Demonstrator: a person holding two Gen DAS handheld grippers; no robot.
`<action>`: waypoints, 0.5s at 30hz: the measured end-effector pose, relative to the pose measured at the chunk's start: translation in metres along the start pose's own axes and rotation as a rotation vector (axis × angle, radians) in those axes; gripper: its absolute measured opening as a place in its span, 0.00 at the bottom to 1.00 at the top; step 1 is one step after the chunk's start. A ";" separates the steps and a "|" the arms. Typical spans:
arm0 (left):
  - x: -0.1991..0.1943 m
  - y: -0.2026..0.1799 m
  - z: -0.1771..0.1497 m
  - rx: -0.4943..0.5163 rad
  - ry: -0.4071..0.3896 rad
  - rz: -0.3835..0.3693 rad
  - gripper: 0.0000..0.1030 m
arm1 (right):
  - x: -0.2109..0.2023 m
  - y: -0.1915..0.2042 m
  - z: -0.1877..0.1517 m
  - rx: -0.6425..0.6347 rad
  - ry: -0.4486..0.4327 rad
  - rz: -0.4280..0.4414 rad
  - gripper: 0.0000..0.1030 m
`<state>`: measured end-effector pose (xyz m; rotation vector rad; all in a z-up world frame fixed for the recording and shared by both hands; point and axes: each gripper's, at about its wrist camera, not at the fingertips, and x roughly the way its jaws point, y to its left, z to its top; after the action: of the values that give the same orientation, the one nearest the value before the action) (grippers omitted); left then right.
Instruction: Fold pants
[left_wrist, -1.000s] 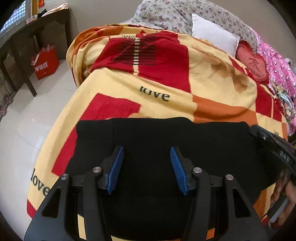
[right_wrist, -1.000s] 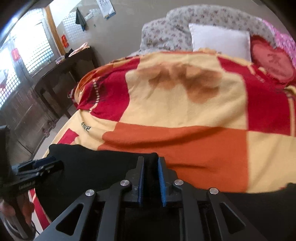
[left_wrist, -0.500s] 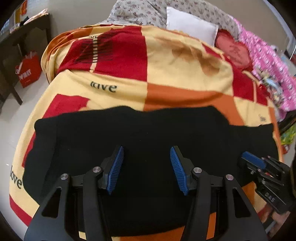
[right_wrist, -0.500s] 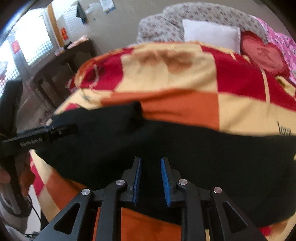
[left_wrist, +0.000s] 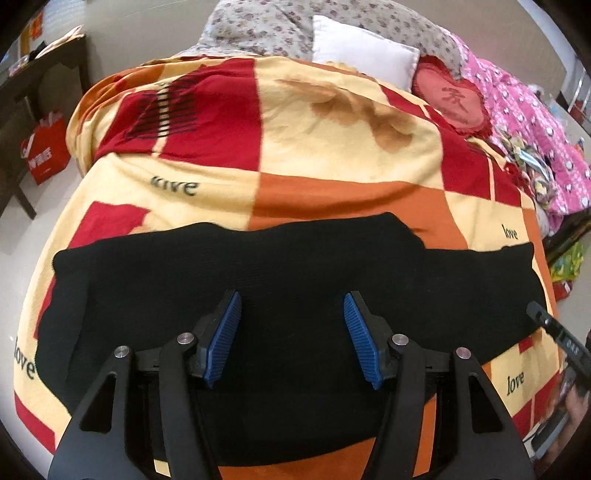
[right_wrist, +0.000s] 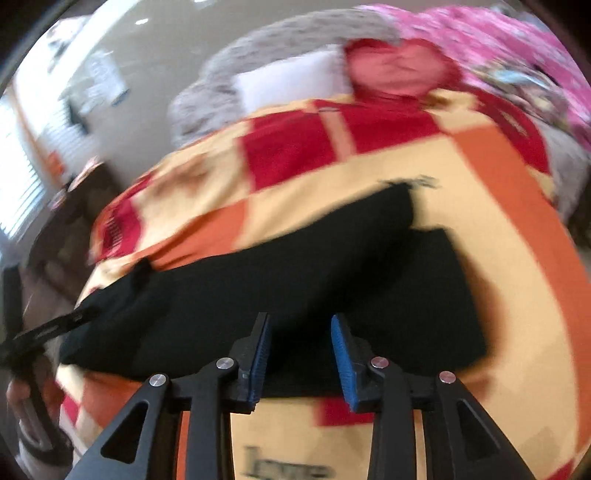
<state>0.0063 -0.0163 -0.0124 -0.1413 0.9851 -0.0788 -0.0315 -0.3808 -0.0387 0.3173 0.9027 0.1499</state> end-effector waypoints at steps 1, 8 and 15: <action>0.002 -0.003 0.000 0.006 0.006 0.000 0.55 | 0.000 -0.005 0.001 0.012 -0.004 -0.002 0.31; 0.011 -0.014 0.001 0.030 0.027 0.000 0.55 | 0.016 0.010 0.017 -0.040 -0.003 0.010 0.31; 0.015 -0.015 0.002 0.026 0.039 -0.001 0.55 | 0.044 0.043 0.049 -0.102 -0.022 0.075 0.32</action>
<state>0.0163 -0.0327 -0.0216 -0.1174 1.0223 -0.0957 0.0345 -0.3392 -0.0288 0.2576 0.8583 0.2604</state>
